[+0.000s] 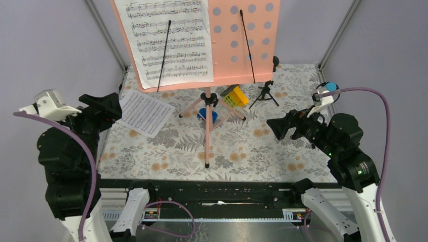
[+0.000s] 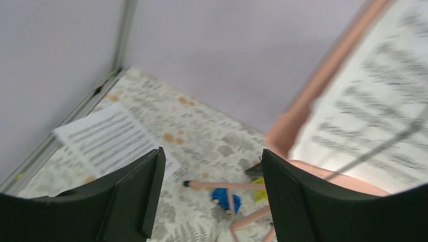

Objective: Pack up the instrument practice props

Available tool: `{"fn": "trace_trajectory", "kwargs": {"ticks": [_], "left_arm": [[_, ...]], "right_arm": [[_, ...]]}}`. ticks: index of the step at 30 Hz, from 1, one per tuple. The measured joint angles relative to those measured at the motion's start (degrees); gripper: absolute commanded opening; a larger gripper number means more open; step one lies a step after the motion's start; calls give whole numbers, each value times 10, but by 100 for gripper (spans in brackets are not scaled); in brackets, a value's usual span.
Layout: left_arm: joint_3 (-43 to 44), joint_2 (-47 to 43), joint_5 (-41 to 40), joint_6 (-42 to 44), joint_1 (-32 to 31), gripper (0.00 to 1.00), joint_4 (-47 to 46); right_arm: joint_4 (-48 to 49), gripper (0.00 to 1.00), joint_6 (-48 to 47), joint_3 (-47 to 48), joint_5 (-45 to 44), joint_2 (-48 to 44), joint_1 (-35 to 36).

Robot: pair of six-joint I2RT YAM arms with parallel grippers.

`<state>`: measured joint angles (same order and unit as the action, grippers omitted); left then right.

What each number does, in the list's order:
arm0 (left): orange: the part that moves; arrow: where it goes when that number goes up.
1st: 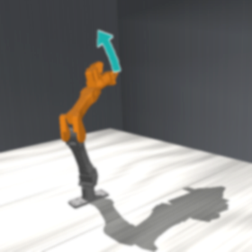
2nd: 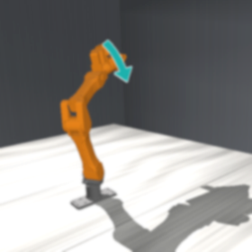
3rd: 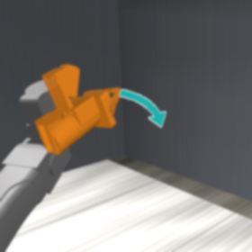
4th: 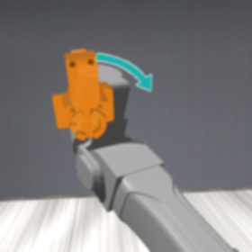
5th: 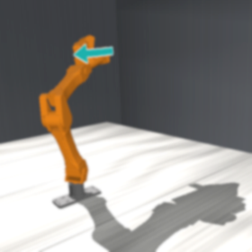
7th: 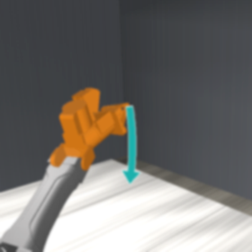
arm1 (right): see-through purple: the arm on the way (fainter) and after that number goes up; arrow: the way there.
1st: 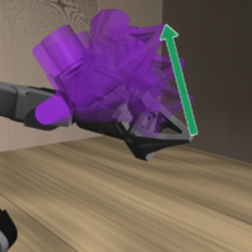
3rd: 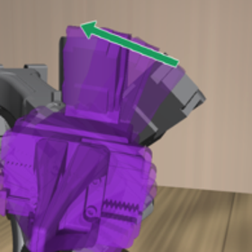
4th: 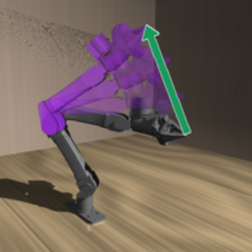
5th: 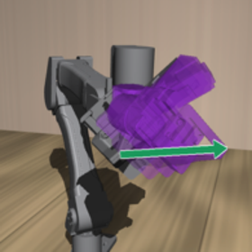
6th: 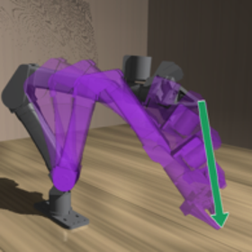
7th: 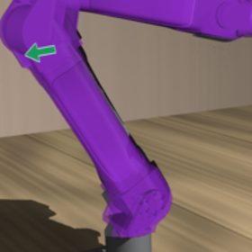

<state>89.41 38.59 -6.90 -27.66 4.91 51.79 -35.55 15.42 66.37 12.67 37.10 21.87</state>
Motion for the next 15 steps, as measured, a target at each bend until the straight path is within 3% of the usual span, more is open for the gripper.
{"fn": "trace_trajectory", "kwargs": {"ticks": [8,15], "left_arm": [[146,47,171,-40,-25,71,-61],[154,56,263,-61,-128,72,-138]], "right_arm": [[0,100,-3,3,0,1,0],[-2,100,-10,10,1,10,0]]}}
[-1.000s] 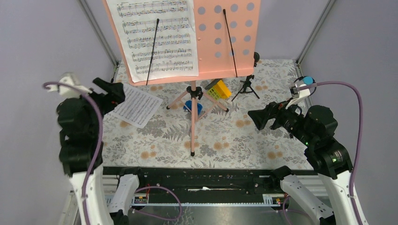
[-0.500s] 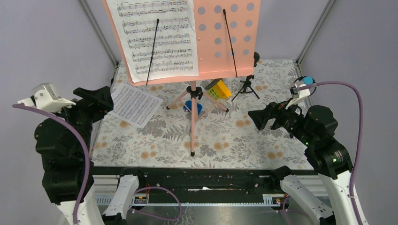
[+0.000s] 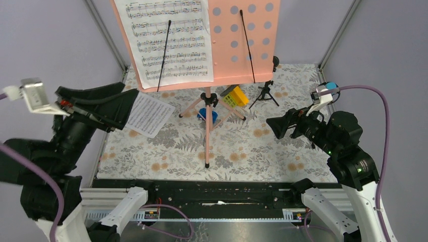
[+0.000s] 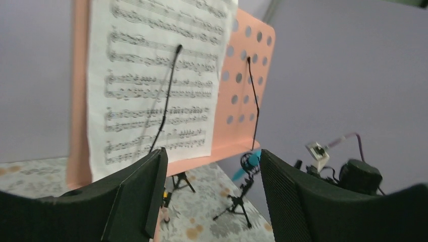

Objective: Pack up the instrument practice props

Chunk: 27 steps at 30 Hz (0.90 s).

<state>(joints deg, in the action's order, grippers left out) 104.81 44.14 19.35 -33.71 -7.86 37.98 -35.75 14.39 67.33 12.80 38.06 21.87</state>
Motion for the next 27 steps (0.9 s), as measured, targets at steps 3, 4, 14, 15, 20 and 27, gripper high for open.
{"fn": "trace_trajectory", "kwargs": {"ticks": [3,4,14,15,20,27], "left_arm": [[-23,18,22,10,-46,73,-15],[-29,28,26,19,-64,73,-16],[-32,85,-42,135,-264,75,21],[-24,89,-55,147,-281,74,29],[19,103,-113,193,-356,74,42],[69,144,-196,238,-440,74,63]], "right_arm": [[0,100,-1,1,2,5,0],[0,100,-1,1,2,6,0],[11,100,-1,1,35,6,0],[14,100,-1,1,44,7,0],[40,100,9,30,121,32,0],[160,99,96,109,237,107,0]]}}
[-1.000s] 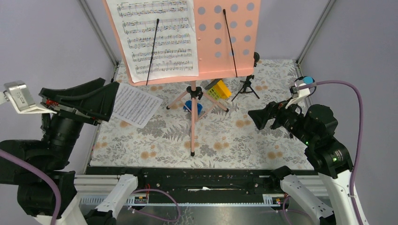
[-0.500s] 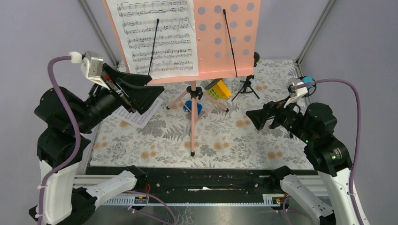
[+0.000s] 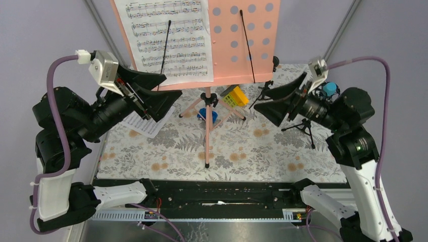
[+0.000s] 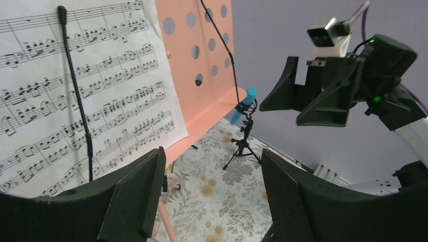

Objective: Pack up the instrument practice props

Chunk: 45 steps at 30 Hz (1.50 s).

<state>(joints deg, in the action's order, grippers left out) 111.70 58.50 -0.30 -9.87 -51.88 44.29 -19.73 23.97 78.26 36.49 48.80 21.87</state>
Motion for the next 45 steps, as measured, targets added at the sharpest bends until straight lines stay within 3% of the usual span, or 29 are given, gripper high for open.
{"fn": "trace_trajectory", "kwargs": {"ticks": [8,14,20,25,33,38,45], "left_arm": [[23,12,-73,13,-5,75,3],[23,1,-105,13,-5,76,1],[18,0,-120,13,-5,78,-2],[17,-1,-125,13,-5,78,-2],[14,-12,-154,16,-5,79,0],[14,-16,-174,16,-5,79,-1],[10,-11,-196,14,-5,80,0]], "right_arm": [[111,97,88,140,61,132,0],[137,95,119,211,67,200,5],[93,97,78,331,59,263,60],[50,97,9,401,31,288,154],[8,89,-90,443,-98,334,268],[-4,85,-109,458,-220,370,273],[-7,85,-104,476,-301,396,273]]}}
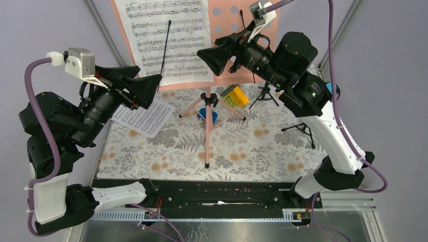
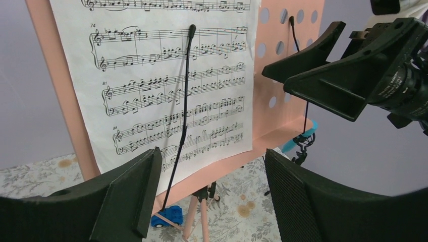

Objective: Pack up the instrument practice props

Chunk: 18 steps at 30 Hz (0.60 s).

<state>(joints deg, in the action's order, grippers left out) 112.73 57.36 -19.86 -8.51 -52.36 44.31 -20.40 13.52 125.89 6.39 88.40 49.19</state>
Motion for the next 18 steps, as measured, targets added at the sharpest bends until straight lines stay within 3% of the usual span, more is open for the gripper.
{"fn": "trace_trajectory", "kwargs": {"ticks": [18], "left_arm": [[-83,-7,-45,-3,0,85,-37]], "right_arm": [[79,86,5,0,-45,18,0]]}}
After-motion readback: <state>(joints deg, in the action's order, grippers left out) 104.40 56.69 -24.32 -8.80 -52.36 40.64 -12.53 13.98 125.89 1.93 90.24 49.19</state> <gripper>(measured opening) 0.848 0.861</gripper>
